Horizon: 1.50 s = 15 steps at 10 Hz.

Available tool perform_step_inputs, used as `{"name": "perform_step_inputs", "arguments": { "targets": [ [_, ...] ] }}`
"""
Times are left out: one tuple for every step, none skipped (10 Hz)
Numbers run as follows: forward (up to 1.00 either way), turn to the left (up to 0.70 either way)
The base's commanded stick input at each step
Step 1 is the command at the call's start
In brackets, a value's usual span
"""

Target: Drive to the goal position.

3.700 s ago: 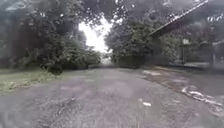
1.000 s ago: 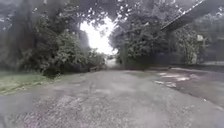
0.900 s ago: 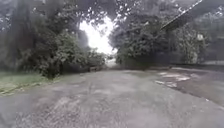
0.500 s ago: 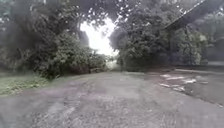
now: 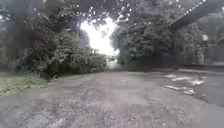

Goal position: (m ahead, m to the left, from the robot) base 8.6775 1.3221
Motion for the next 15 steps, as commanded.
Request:
{"name": "perform_step_inputs", "arguments": {
  "targets": [
    [0.70,0.00],
    [0.70,0.00],
    [0.70,0.00],
    [0.70,0.00],
    [0.70,0.00],
    [0.70,0.00],
    [0.70,0.00],
    [0.70,0.00],
    [0.70,0.00],
    [0.70,0.00],
    [0.70,0.00],
    [0.70,0.00],
    [0.70,0.00],
    [0.70,0.00],
    [0.70,0.00]
  ]
}}
